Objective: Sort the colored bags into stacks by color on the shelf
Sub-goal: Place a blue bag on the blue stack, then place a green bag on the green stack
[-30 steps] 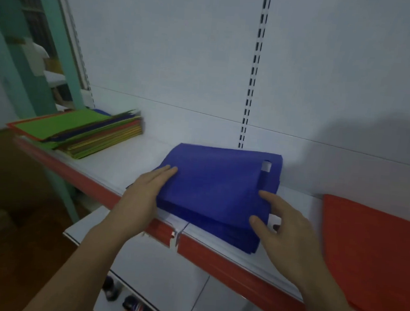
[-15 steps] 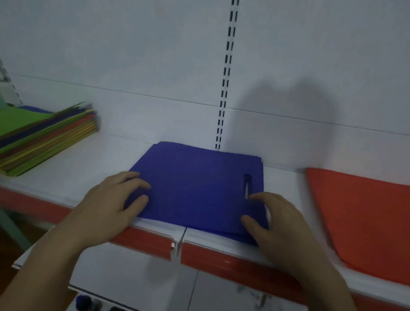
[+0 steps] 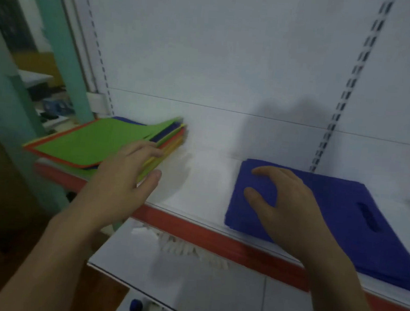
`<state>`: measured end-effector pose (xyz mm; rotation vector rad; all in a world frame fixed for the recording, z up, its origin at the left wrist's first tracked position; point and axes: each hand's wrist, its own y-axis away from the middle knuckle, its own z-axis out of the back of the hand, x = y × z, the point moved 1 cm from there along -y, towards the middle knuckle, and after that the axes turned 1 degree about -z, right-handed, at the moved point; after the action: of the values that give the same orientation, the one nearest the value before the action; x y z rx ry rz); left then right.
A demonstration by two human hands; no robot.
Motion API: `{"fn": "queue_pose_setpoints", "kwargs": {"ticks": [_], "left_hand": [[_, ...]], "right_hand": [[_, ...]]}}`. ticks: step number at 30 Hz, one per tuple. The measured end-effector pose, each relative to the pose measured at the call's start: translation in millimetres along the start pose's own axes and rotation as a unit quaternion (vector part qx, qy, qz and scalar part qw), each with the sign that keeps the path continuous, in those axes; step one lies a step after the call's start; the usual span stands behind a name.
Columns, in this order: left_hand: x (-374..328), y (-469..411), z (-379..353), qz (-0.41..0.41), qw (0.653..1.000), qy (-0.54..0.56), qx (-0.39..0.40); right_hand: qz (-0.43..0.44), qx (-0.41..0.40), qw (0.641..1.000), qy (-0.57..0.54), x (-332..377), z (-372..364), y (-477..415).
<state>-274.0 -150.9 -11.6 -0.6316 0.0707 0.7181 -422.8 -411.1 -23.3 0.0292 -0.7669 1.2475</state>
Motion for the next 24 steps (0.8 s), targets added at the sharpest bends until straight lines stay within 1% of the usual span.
{"fn": "queue_pose_setpoints", "kwargs": {"ticks": [3,6,7,9,12,14,15,18,20,22,23,24], "left_hand": [[33.3,18.2,21.7,0.007,0.998,0.049,-0.044],[66.1,28.7,34.8,0.049,0.994,0.067,-0.074],[79.0,28.6,36.5,0.069,0.994,0.060,-0.066],[103.6,23.9,36.5,0.120,0.992,0.039,-0.013],[127.4,12.4,27.7,0.161,0.985,0.012,0.068],[128.4,6.6,19.5,0.155,0.981,0.022,0.113],[125.8,5.4,16.4,0.134,0.983,0.041,0.115],[117.1,7.4,14.5,0.074,0.987,0.101,0.098],[121.2,8.7,15.5,0.061,0.986,0.117,0.098],[135.3,5.7,20.0,0.082,0.992,0.077,0.062],[147.3,2.5,21.8,0.112,0.992,0.037,0.034],[160.0,-1.3,24.6,0.161,0.987,-0.003,0.020]], "right_hand": [[0.028,0.003,0.999,-0.035,45.0,-43.5,-13.5],[0.041,0.024,0.995,-0.089,82.3,-89.3,-24.1],[0.042,0.030,0.993,-0.108,93.3,-103.1,-28.2],[0.035,0.028,0.988,-0.148,112.6,-127.0,-39.8],[-0.010,0.015,0.969,-0.248,137.1,-148.4,-63.4],[-0.048,0.018,0.952,-0.302,147.1,-156.3,-80.5],[-0.070,0.028,0.946,-0.317,149.7,-158.7,-88.4],[-0.121,0.056,0.919,-0.370,152.6,-160.5,-104.3],[-0.123,0.027,0.909,-0.396,151.1,-158.1,-108.2],[-0.127,-0.013,0.900,-0.416,147.8,-155.0,-106.3],[-0.130,-0.030,0.895,-0.425,145.8,-153.7,-104.0],[-0.132,-0.043,0.891,-0.432,143.2,-153.0,-101.7]]}}
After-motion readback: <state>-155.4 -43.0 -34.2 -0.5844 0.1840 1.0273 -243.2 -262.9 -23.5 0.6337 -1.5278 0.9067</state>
